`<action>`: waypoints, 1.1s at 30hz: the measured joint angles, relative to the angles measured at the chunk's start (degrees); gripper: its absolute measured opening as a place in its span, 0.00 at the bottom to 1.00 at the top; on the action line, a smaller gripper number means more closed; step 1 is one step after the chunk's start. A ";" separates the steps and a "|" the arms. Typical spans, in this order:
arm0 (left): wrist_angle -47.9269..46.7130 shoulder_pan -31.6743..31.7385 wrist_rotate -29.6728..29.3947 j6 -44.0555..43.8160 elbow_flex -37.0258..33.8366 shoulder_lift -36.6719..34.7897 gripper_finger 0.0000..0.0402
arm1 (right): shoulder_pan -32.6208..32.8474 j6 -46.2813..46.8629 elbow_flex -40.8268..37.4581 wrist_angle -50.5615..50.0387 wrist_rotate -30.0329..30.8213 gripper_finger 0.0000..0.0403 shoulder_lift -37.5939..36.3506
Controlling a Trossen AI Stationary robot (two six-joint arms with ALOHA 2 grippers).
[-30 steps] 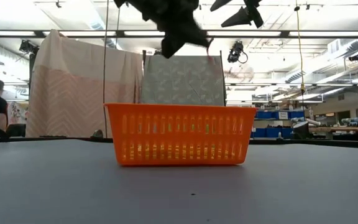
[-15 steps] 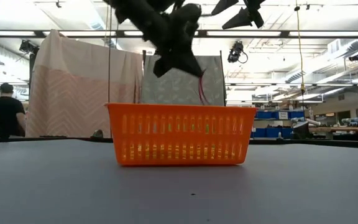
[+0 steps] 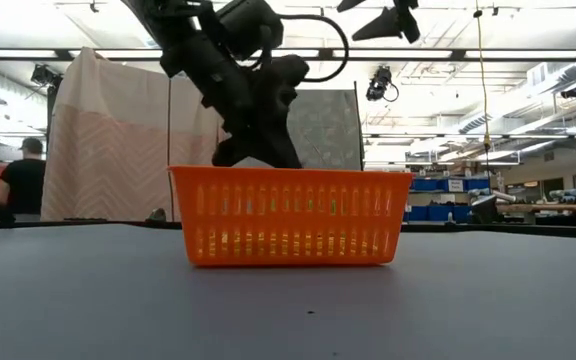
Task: Sort rubber bands into baskets
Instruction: Put the red rubber band into the green bin
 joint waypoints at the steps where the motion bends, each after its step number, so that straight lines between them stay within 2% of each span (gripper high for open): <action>1: -0.20 -0.02 1.16 -0.01 -0.02 -0.02 0.07 | 0.44 0.66 0.00 0.24 -0.53 0.77 0.00; 9: -2.24 -0.03 9.85 5.97 3.16 0.00 0.40 | 5.35 5.48 0.00 3.57 -0.05 0.77 0.00; 14: -13.99 -0.62 20.98 8.82 8.77 -0.32 0.56 | 8.90 9.60 0.00 4.44 0.14 0.77 0.00; 16: -19.25 -3.17 20.91 10.41 8.98 -1.67 0.58 | 10.80 12.01 0.00 5.11 0.18 0.77 0.00; 19: -25.63 -10.39 15.23 12.91 8.32 -4.97 0.57 | 14.07 15.38 0.00 4.98 0.20 0.77 0.08; 21: -27.59 -16.34 9.81 11.53 5.69 -7.91 0.57 | 16.27 16.53 0.00 5.07 0.41 0.77 0.34; 29: -22.29 -41.89 -7.84 -6.03 -6.47 -16.01 0.55 | 22.99 20.62 0.00 5.43 6.42 0.77 3.37; 33: -24.27 -49.90 -14.75 -11.81 -9.53 -15.78 0.55 | 24.40 20.61 0.00 5.48 7.28 0.77 5.55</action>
